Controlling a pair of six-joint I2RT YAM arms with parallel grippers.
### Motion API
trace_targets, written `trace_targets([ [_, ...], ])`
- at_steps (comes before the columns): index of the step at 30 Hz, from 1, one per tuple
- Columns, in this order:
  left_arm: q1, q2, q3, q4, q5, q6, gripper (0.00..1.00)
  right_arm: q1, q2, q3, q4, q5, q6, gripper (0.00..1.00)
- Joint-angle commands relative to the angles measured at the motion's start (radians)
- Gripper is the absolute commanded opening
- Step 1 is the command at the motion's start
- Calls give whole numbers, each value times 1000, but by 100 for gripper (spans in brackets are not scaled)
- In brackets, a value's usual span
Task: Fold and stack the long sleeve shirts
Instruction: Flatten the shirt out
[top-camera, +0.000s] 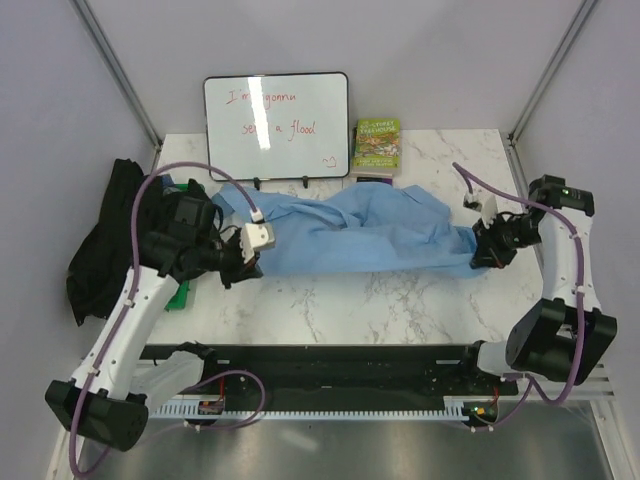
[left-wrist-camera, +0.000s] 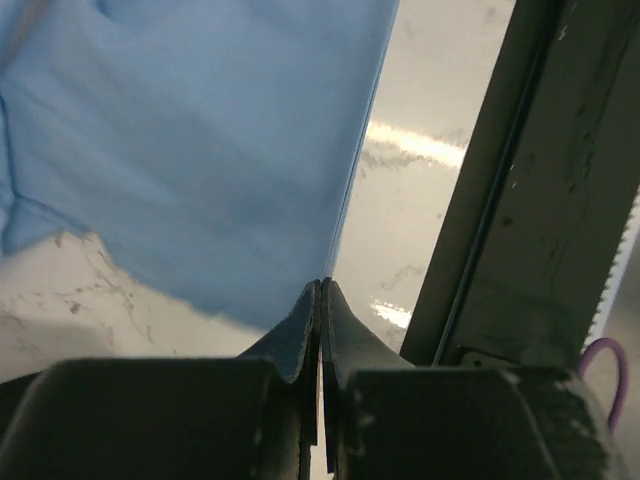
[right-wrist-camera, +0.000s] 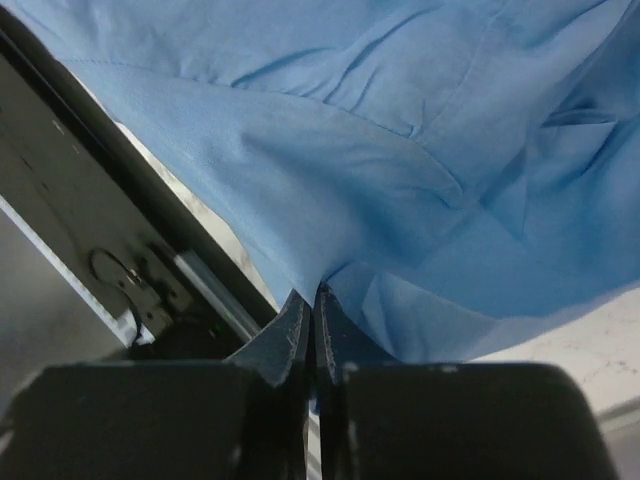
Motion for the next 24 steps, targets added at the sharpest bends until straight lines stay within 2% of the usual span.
trace_targets([
  [1, 20, -75, -228, -37, -203, 207, 2, 10, 61, -82, -31, 313, -162, 10],
  [2, 11, -104, -265, -45, -212, 232, 2, 24, 88, -141, -30, 352, -168, 21],
  [4, -6, -121, -342, -82, -229, 298, 8, 53, 90, -206, -30, 440, -208, 34],
  [5, -12, -132, -356, -99, -227, 316, 19, 54, 82, -224, -30, 445, -217, 50],
  [6, -11, -138, -363, -125, -217, 332, 26, 54, 76, -209, -30, 437, -219, 57],
  [7, -11, -141, -359, -126, -207, 321, 31, 54, 75, -180, -30, 389, -214, 62],
  [8, -11, -134, -327, -119, -198, 300, 41, 55, 84, -90, -30, 355, -185, 70],
  [10, -11, -106, -284, -41, -171, 194, 52, 66, 148, 66, -30, 245, -133, 77],
  [11, -11, -77, -244, 2, -164, 150, 60, 73, 177, 112, -30, 210, -80, 83],
  [12, -12, -13, -227, 60, -158, 85, 63, 81, 209, 160, -30, 186, -58, 84],
  [15, -14, 139, -178, 178, -143, 28, 68, 100, 364, 353, -28, 68, 57, 88],
  [16, -17, 168, -173, 215, -140, 13, 69, 109, 454, 463, -25, 29, 105, 90],
  [19, -77, 291, -147, 355, -199, -55, 70, 136, 638, 667, 30, -86, 345, 85],
  [21, -143, 354, -126, 413, -277, -84, 70, 155, 699, 728, 145, -98, 507, 82],
  [24, -215, 466, -94, 479, -363, -101, 70, 207, 742, 727, 384, -1, 651, 83],
])
